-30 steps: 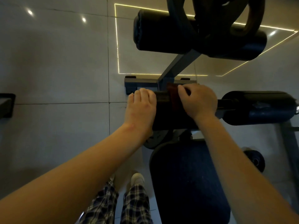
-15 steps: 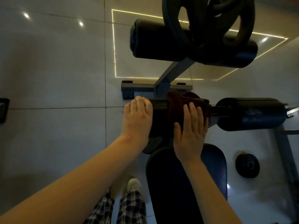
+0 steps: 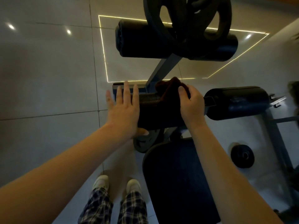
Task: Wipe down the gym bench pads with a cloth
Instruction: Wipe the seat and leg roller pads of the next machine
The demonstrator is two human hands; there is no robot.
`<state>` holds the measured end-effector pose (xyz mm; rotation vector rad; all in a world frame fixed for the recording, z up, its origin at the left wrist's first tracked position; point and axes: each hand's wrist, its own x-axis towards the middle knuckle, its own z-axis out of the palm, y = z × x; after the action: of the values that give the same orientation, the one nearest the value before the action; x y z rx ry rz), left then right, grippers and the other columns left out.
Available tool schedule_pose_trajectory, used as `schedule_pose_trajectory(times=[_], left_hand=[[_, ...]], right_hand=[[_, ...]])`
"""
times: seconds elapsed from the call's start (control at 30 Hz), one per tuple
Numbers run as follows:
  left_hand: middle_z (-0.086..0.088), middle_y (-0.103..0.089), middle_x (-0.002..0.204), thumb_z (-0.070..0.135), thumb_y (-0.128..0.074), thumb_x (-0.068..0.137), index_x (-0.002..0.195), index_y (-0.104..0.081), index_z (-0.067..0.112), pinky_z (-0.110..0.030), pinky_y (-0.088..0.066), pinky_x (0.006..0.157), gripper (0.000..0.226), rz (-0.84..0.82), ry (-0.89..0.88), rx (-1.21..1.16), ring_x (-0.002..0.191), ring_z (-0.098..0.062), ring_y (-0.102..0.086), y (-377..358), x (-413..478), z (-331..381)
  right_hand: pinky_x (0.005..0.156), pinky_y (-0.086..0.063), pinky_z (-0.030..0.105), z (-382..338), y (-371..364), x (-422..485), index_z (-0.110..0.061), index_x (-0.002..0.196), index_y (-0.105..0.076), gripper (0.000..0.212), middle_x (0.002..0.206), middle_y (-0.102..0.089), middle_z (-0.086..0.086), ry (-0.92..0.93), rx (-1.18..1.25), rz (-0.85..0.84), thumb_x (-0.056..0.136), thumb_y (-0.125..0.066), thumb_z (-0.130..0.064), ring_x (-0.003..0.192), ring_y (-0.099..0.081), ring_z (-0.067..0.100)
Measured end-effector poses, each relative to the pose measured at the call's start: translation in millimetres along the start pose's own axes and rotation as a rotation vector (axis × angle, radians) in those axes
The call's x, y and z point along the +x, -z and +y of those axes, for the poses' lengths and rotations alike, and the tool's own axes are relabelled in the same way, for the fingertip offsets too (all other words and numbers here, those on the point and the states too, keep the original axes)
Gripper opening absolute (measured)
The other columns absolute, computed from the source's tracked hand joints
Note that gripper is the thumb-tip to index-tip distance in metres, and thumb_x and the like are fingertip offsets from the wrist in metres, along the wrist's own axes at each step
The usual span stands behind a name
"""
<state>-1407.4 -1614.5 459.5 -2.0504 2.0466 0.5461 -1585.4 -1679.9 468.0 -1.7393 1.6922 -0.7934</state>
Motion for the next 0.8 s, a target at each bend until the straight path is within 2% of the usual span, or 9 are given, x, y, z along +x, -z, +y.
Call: schedule_pose_trajectory(times=[0.1,0.23,0.3,0.37,0.43,0.53,0.63,0.73,0.8], left_hand=[[-0.018,0.031,0.154,0.067,-0.069,0.07,0.145,0.031,0.019,-0.057,0.01,0.113,0.135,0.118,-0.148,-0.156,0.146,-0.037,0.016,19,-1,1],[-0.014,0.012,0.161,0.033,-0.077,0.077,0.145,0.024,0.039,-0.063,0.007,0.113,0.122,0.342,-0.445,-0.118,0.148,-0.034,0.006,46,5,19],[-0.014,0.001,0.161,0.026,-0.069,0.082,0.147,0.011,0.043,-0.066,0.005,0.113,0.106,0.407,-0.597,-0.081,0.148,-0.036,0.002,59,7,31],[-0.014,-0.016,0.159,0.027,-0.062,0.083,0.149,-0.014,0.038,-0.066,0.005,0.112,0.083,0.446,-0.74,-0.066,0.148,-0.037,-0.008,72,7,38],[-0.013,-0.031,0.153,0.03,-0.054,0.081,0.143,-0.039,0.03,-0.066,0.002,0.112,0.064,0.405,-0.824,-0.132,0.145,-0.035,-0.021,87,4,44],[-0.009,-0.044,0.144,0.032,-0.046,0.082,0.127,-0.058,0.024,-0.063,-0.014,0.114,0.048,0.313,-0.885,-0.261,0.136,-0.029,-0.039,107,1,55],[-0.004,-0.059,0.121,0.024,-0.048,0.087,0.116,-0.065,0.016,-0.043,-0.046,0.1,0.034,0.266,-0.957,-0.451,0.115,-0.019,-0.055,117,3,71],[0.001,-0.064,0.111,0.008,-0.054,0.091,0.116,-0.063,0.018,-0.034,-0.049,0.09,0.029,0.261,-0.95,-0.514,0.106,-0.014,-0.058,116,12,95],[0.001,-0.065,0.106,0.01,-0.054,0.093,0.116,-0.062,0.019,-0.029,-0.048,0.084,0.026,0.262,-0.933,-0.508,0.101,-0.012,-0.059,111,20,111]], right_hand=[[0.065,-0.044,0.013,-11,16,-12,-0.015,0.094,-0.059,0.017,0.08,-0.056,-0.006,-0.091,0.168,-0.031,0.101,-0.046,-0.023,0.074,-0.055,0.005],[0.078,-0.055,0.033,-26,39,-29,-0.01,0.102,-0.063,0.023,0.097,-0.065,0.012,-0.201,0.476,-0.088,0.101,-0.046,-0.026,0.092,-0.065,0.023],[0.086,-0.055,0.04,-34,51,-36,-0.005,0.112,-0.062,0.03,0.107,-0.066,0.018,-0.231,0.62,-0.142,0.101,-0.046,-0.028,0.101,-0.066,0.029],[0.087,-0.055,0.038,-40,61,-42,-0.006,0.116,-0.062,0.033,0.11,-0.067,0.018,-0.265,0.754,-0.199,0.099,-0.047,-0.028,0.103,-0.066,0.029],[0.08,-0.057,0.032,-43,73,-46,-0.005,0.118,-0.062,0.033,0.105,-0.068,0.014,-0.321,0.851,-0.221,0.097,-0.048,-0.026,0.098,-0.068,0.026],[0.075,-0.055,0.029,-40,87,-52,0.002,0.122,-0.057,0.035,0.1,-0.065,0.014,-0.387,0.924,-0.256,0.1,-0.046,-0.023,0.091,-0.066,0.024],[0.088,-0.047,0.04,-31,96,-54,0.001,0.119,-0.057,0.035,0.105,-0.058,0.02,-0.38,0.939,-0.294,0.099,-0.046,-0.025,0.099,-0.058,0.031],[0.096,-0.046,0.042,-17,106,-53,-0.019,0.104,-0.072,0.031,0.105,-0.065,0.013,-0.427,1.025,-0.312,0.098,-0.045,-0.032,0.105,-0.062,0.026],[0.099,-0.048,0.04,-9,119,-52,-0.02,0.114,-0.066,0.035,0.112,-0.066,0.011,-0.411,1.062,-0.376,0.097,-0.045,-0.04,0.111,-0.062,0.025]])
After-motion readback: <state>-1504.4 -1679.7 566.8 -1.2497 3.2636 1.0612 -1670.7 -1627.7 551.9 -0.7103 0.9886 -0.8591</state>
